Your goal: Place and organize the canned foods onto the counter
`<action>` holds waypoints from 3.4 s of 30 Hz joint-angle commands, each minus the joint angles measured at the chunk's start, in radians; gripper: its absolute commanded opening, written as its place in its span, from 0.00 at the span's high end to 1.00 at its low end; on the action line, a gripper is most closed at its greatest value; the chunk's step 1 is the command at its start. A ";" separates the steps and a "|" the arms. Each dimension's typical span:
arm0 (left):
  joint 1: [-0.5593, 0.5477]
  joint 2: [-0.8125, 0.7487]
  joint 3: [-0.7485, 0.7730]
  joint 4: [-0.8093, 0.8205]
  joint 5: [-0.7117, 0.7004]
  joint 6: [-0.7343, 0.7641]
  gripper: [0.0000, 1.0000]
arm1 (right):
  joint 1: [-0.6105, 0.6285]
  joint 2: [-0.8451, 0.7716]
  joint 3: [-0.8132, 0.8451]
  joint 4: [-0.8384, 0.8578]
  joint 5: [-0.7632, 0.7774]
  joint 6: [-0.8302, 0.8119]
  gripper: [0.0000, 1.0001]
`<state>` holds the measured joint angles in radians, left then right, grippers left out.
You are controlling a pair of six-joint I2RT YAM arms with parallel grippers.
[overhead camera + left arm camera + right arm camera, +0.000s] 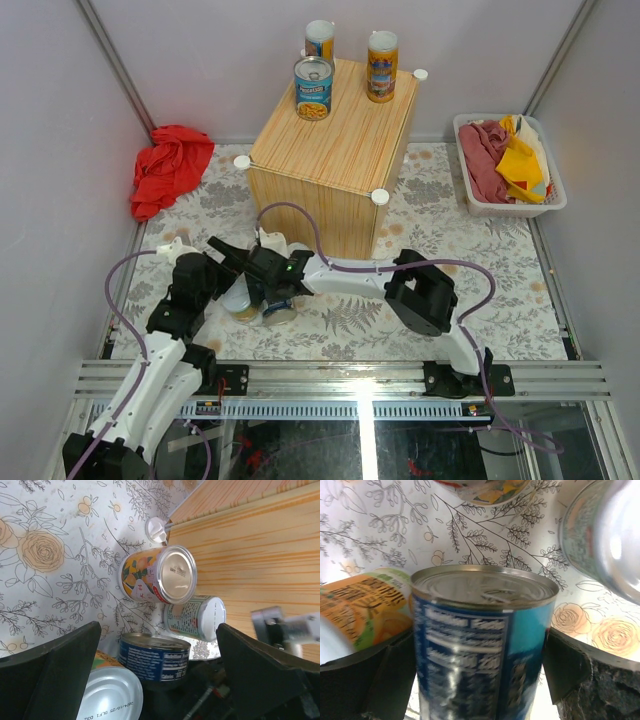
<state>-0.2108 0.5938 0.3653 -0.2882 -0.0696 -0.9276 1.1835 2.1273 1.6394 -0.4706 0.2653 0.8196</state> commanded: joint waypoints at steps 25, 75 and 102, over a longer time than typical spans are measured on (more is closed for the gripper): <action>-0.006 -0.016 0.003 -0.001 0.008 -0.029 0.00 | 0.121 -0.315 -0.231 0.180 0.174 -0.298 0.95; 0.048 0.193 0.059 0.159 0.050 0.087 0.00 | -0.481 -0.470 0.386 0.665 0.029 -0.883 1.00; 0.135 0.259 0.046 0.227 0.081 0.141 0.00 | -0.714 -0.256 0.383 0.817 -0.051 -0.799 1.00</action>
<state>-0.0875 0.8490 0.3943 -0.1200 -0.0002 -0.8070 0.4808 1.9312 1.9812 0.0589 0.2405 -0.0029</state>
